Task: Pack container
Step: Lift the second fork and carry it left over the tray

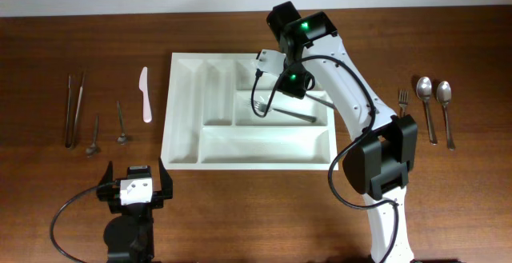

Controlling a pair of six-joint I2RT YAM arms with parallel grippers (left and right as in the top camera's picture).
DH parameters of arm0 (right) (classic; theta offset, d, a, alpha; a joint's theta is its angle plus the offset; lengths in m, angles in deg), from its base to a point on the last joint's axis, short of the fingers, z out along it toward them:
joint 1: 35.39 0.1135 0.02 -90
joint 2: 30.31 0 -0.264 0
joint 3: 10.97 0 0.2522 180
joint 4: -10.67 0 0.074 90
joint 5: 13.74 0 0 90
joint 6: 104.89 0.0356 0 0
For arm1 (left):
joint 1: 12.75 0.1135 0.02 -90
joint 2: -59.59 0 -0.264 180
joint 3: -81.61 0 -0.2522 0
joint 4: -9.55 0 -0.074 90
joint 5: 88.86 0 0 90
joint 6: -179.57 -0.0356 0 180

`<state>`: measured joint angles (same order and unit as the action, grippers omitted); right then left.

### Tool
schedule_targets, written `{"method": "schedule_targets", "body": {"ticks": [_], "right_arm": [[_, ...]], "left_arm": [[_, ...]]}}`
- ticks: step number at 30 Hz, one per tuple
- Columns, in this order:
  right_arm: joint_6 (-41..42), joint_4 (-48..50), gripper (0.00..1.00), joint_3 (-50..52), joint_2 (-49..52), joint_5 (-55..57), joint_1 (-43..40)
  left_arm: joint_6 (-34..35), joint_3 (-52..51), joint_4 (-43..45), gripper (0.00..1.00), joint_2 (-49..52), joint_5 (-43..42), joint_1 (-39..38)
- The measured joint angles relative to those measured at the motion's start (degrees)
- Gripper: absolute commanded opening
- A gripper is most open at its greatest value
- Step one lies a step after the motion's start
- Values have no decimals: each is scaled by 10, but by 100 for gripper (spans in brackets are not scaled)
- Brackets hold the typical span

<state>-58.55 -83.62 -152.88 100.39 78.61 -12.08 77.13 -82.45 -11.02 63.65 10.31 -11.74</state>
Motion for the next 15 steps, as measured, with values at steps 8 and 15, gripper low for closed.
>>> {"method": "schedule_targets", "body": {"ticks": [8,15], "right_arm": [[40,12,42,0,0,24,-22],[58,-50,64,0,0,32,-57]], "left_arm": [[0,0,0,99,0,0,0],[0,0,0,99,0,0,0]]}}
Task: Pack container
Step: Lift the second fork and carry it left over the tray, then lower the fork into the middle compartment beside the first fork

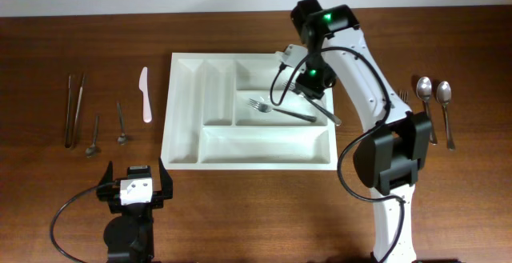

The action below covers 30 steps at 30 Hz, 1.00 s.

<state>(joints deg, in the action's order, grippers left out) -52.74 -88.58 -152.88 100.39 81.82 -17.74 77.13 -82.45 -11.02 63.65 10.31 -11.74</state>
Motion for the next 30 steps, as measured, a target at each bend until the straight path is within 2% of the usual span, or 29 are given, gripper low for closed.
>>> {"method": "schedule_targets", "body": {"ticks": [4,30], "right_arm": [[-12,-5,71,0,0,-19,-14],[-31,13,72,51,0,-88,-22]], "left_arm": [[0,0,0,99,0,0,0],[0,0,0,99,0,0,0]]}}
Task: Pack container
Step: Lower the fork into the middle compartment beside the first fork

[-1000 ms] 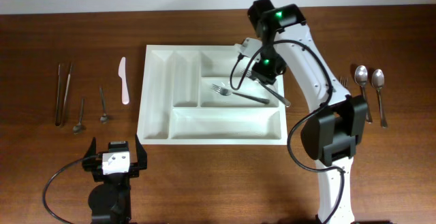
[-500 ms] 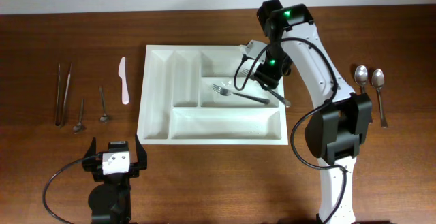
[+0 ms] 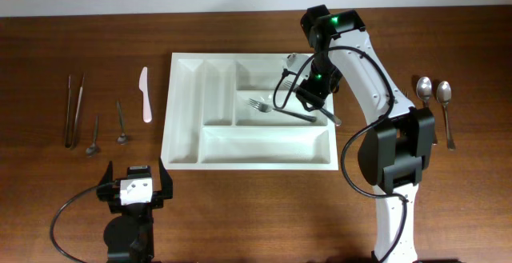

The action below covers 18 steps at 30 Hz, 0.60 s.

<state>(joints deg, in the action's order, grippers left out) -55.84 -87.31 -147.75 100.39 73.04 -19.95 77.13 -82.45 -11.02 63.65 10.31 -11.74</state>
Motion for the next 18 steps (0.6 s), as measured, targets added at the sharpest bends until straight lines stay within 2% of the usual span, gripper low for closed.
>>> {"method": "schedule_targets", "body": {"ticks": [18], "right_arm": [[5,11,72,4,52,-14,0]], "left_arm": [[0,0,0,99,0,0,0]]}}
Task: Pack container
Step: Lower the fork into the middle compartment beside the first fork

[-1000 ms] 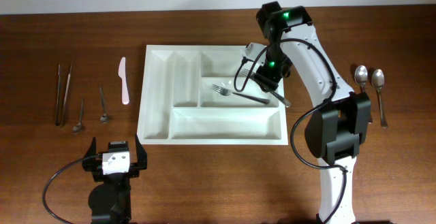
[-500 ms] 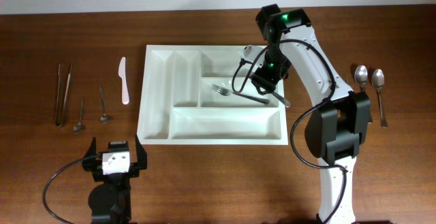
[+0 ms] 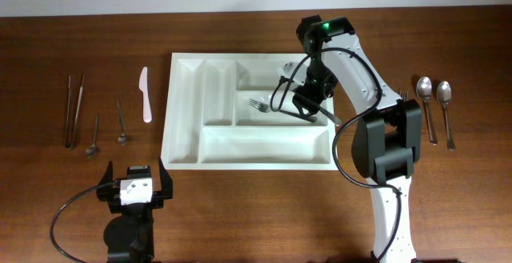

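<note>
A white cutlery tray [image 3: 186, 127] lies in the middle of the table. One metal fork [image 3: 276, 108] rests in its middle right compartment, tines to the left. My right gripper [image 3: 307, 100] hangs over the handle end of that fork, and its jaws are hidden under the wrist. A thin grey metal piece [image 3: 333, 118] slants across the tray's right rim beside it. At the front left, my left gripper [image 3: 134, 186] is parked, open and empty.
Right of the tray lie a fork [image 3: 403, 97], half under the arm, and two spoons [image 3: 425, 89] [image 3: 446, 93]. Left of it are a white plastic knife [image 3: 145, 93], two long thin metal pieces [image 3: 74, 107] and two small spoons [image 3: 95, 137] [image 3: 122, 125].
My right gripper has shifted a little left and toward the front, now closer over the fork's handle. The fork, the left arm and the loose cutlery have not moved.
My right gripper first stood over the tray's upper middle, just above the fork in the compartment. It was then further right near the tray's right side, with the fork lying free. It stayed there, and now sits over the fork's handle end.
</note>
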Controlling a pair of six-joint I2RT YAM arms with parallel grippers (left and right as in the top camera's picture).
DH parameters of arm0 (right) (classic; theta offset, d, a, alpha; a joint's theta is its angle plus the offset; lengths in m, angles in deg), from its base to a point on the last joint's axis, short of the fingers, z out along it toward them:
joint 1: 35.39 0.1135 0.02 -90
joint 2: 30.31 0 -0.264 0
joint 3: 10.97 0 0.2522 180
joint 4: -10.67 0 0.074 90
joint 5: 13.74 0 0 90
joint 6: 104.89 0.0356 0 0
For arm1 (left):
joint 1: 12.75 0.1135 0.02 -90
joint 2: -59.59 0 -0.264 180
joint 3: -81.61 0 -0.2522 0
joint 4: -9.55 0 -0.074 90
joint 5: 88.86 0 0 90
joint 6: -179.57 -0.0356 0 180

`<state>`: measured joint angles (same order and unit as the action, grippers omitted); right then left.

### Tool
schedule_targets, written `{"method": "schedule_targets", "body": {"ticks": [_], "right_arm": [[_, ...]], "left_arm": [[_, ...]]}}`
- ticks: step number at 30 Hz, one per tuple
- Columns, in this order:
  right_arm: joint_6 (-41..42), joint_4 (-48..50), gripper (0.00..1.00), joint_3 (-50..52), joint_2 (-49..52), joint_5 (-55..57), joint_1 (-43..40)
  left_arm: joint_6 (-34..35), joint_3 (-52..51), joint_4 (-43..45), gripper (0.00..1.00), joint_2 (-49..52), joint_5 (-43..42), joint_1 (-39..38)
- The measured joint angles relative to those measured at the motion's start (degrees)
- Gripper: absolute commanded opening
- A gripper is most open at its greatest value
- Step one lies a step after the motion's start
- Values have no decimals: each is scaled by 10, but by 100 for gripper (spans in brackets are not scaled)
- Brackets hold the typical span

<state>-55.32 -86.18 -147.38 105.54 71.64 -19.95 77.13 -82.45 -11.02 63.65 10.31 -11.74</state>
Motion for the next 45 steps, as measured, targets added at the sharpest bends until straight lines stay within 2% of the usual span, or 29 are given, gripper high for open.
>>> {"method": "schedule_targets", "body": {"ticks": [5,9,21,25,30,38,41,45], "right_arm": [[2,4,70,0,8,0,0],[6,6,62,0,13,0,0],[15,9,60,0,28,5,0],[18,11,48,0,28,11,0],[19,13,40,0,28,16,0],[30,17,18,0,28,28,0],[30,19,12,0,28,32,0],[32,19,10,0,28,34,0]], "left_arm": [[0,0,0,99,0,0,0],[0,0,0,99,0,0,0],[0,0,0,99,0,0,0],[0,0,0,99,0,0,0],[0,0,0,99,0,0,0],[0,0,0,99,0,0,0],[0,0,0,99,0,0,0],[0,0,0,99,0,0,0]]}}
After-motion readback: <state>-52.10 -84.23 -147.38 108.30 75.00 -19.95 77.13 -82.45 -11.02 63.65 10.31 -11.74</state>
